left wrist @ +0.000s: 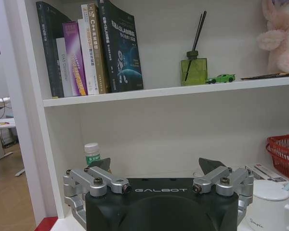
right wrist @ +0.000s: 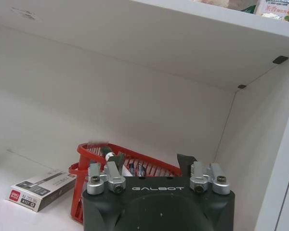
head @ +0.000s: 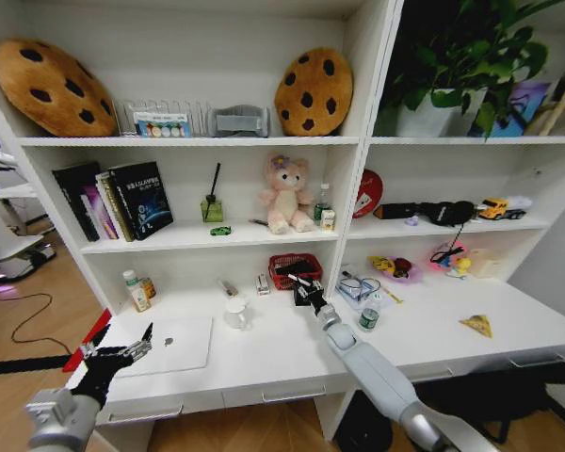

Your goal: Organize the objects on the table.

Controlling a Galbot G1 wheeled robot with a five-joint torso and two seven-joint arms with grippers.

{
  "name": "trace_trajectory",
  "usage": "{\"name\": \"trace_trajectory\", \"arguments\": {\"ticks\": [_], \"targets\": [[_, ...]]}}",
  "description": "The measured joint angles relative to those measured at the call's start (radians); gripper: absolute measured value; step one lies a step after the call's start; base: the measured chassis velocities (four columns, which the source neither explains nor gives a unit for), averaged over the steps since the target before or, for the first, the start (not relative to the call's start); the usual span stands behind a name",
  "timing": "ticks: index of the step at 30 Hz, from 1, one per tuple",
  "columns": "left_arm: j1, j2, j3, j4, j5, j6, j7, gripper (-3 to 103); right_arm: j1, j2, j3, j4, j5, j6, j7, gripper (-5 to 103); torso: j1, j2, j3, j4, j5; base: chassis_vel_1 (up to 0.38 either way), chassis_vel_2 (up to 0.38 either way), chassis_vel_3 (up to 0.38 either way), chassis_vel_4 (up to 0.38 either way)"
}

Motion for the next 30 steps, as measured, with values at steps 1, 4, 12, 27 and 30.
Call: {"name": "trace_trajectory", "arguments": {"ticks": [1, 4, 12, 27, 30], "targets": [[0.000, 0.000, 0.000, 0.000, 0.000, 0.000, 0.000, 100, -0.006, -0.002, 0.005, 0.007, 0.000, 0.000, 0.005, 65, 0.000, 0.000, 0.000, 0.0000, 0.0000, 0.000, 0.000, 0.000, 0.000], [0.000, 0.000, 0.000, 0.000, 0.000, 0.000, 0.000, 100, -0.017, -0.012, 0.013, 0.025, 0.002, 0.000, 0.011, 76, 0.000, 0.000, 0.000, 0.0000, -0.0001, 0.000, 0.000, 0.000, 0.000], [0.000, 0.000, 0.000, 0.000, 0.000, 0.000, 0.000, 100, -0.041, -0.036, 0.035, 0.040, 0.001, 0.002, 0.014, 100, 0.000, 0.000, 0.000, 0.0000, 0.0000, 0.000, 0.000, 0.000, 0.000], [0.000, 0.000, 0.000, 0.000, 0.000, 0.000, 0.000, 100, 0.006, -0.080, -0.051, 0.154, 0.150, -0.008, -0.047, 100, 0.000, 0.000, 0.000, -0.0002, -0.0003, 0.000, 0.000, 0.000, 0.000], [0.000, 0.000, 0.000, 0.000, 0.000, 0.000, 0.000, 100, 0.055, -0.053, -0.097, 0.163, 0.170, -0.091, -0.008, 100, 0.000, 0.000, 0.000, 0.0001, -0.0001, 0.000, 0.000, 0.000, 0.000]]}}
